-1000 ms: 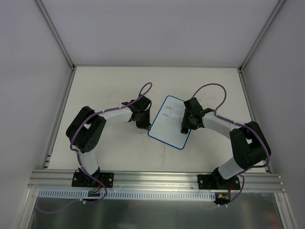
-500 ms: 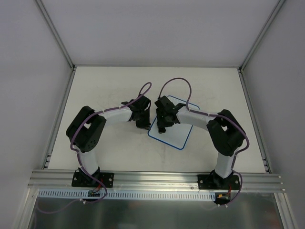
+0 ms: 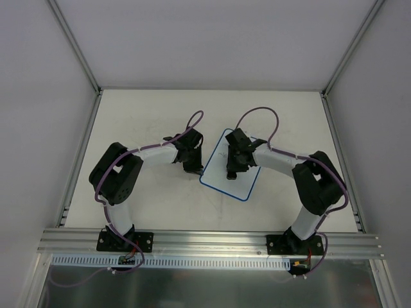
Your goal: Erase the whiteboard
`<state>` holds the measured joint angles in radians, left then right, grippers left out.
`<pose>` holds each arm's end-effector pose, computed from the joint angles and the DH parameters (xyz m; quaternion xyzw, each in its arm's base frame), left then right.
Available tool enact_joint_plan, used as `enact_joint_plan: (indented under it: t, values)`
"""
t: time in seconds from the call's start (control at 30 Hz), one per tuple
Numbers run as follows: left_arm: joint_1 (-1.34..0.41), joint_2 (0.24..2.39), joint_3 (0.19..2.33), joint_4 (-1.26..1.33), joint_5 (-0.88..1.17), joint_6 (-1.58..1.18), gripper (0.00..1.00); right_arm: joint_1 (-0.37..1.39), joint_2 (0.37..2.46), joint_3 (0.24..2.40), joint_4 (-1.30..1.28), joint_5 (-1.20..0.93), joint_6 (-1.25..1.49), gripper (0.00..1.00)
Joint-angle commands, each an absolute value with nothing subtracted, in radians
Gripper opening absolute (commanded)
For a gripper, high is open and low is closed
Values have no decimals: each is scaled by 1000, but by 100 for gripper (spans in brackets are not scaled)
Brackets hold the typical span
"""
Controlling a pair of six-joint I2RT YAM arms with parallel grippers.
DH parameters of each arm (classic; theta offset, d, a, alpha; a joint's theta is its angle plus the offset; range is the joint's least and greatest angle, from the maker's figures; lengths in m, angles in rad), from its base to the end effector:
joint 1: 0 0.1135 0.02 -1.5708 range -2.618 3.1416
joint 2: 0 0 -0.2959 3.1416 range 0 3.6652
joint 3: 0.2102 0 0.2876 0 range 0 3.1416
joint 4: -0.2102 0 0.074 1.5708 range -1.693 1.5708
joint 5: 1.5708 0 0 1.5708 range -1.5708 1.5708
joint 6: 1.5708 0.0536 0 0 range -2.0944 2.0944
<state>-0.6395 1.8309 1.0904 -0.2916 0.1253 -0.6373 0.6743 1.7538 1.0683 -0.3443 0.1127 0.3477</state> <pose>0.3245 -0.2497 0.1448 0.0177 0.9620 -0.2067 0.1773 0.3124 0.2420 0.1638 -0.1416 0.9518 0.0831 0.2593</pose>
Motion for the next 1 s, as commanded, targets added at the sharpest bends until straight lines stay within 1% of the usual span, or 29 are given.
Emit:
enact_joint_plan:
  t: [0.0,0.13,0.33,0.37,0.4,0.43,0.53,0.57,0.6,0.67,0.77,0.8,0.87,0.9,0.97]
  values:
    - [-627,1924,1009,-466,21,-607,0,566,1669,947,-543,239,393,0]
    - [-624,1914,1006,-466,23,-603,0,549,1611,896,-551,262,362,0]
    - [-626,1872,988,-466,49,-589,0,584,1640,903,-554,129,289,0]
    - [-626,1855,983,-465,58,-586,2,601,1643,904,-555,98,264,0]
    - [-626,1844,980,-465,64,-581,7,629,1641,907,-561,83,255,0]
    - [-629,1836,974,-465,66,-578,17,638,1643,908,-566,71,249,0]
    - [-627,1806,982,-466,63,-563,29,667,1628,894,-574,26,236,0]
    - [-627,1801,988,-465,60,-561,35,672,1620,891,-577,23,235,0]
    - [-627,1805,994,-465,57,-554,36,675,1605,894,-581,25,227,0]
    - [-627,1824,1019,-465,52,-549,42,675,1592,910,-589,23,216,0]
    - [-629,1856,1048,-465,54,-540,42,673,1580,963,-591,23,204,0]
    - [-627,1865,1051,-465,54,-535,40,676,1580,980,-591,28,201,0]
    - [-627,1885,1054,-466,45,-529,34,681,1589,1038,-591,53,184,0]
    - [-627,1891,1052,-466,40,-529,23,686,1607,1061,-591,64,178,0]
    - [-627,1904,1043,-465,25,-525,10,687,1635,1110,-589,77,163,0]
